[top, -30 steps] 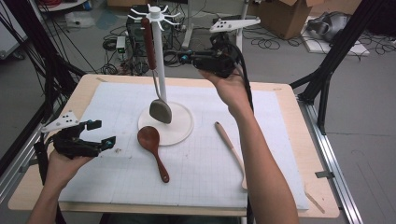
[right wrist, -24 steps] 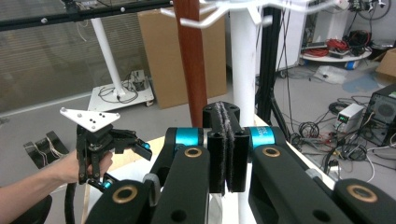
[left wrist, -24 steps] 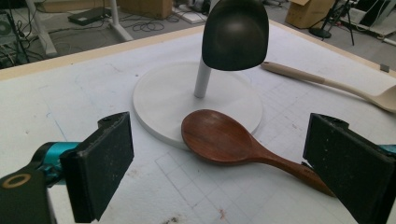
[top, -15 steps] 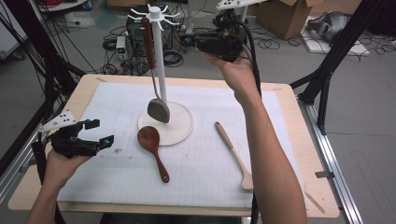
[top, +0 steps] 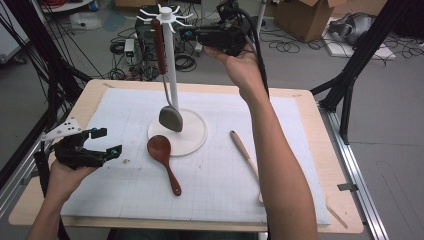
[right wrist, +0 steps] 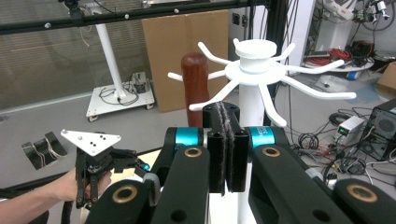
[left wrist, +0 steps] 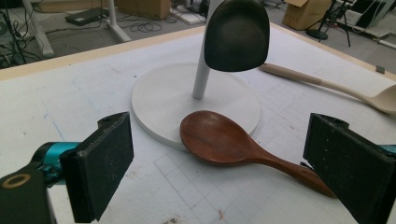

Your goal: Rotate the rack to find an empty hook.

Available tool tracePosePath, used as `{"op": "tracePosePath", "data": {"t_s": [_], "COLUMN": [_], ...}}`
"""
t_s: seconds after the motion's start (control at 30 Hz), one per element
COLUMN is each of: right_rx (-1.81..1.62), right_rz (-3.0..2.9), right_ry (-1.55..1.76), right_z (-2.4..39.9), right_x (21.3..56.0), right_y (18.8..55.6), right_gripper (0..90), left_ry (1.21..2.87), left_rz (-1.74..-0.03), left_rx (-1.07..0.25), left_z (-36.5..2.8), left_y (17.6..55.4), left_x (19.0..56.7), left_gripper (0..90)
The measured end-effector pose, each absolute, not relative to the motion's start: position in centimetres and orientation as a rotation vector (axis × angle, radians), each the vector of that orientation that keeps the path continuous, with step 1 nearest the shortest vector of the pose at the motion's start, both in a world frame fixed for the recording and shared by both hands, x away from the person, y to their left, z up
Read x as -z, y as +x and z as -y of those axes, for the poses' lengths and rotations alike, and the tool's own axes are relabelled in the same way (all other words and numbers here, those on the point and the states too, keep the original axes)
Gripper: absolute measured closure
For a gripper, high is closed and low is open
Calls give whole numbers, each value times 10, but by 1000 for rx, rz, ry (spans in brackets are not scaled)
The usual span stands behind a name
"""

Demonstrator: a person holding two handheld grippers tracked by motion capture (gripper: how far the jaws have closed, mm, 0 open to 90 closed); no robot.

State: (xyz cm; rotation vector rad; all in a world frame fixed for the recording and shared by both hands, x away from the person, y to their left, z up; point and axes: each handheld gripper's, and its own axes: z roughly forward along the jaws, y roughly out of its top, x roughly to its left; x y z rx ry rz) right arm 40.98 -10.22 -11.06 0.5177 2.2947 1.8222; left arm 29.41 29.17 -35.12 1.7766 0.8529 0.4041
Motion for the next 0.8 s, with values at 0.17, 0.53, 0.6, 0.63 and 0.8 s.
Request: {"op": "tracePosePath", "data": {"t_s": [0.17, 0.53, 0.6, 0.63, 0.8], "right_rx": [-1835, -1795, -1778, -1772, -1740], "right_rz": [-2303, -2279, -2277, -2277, -2264], "right_ry": [502, 498, 502, 503, 514], "right_z": [92, 81, 79, 77, 72], "right_x": [112, 108, 107, 106, 105], "right_y": [411, 399, 397, 396, 394], "right_gripper": [896, 898, 897, 898, 898], "left_ry": [1772, 1771, 1773, 1774, 1779], "left_rz": [-856, -845, -844, -842, -844], "left_rx": [-408, -412, -409, -409, -404], "left_z": [-293, -293, -292, -292, -292], "left_y": [292, 291, 291, 292, 292], "left_x": [351, 347, 347, 348, 348], "left_gripper": [89, 90, 90, 90, 90]}}
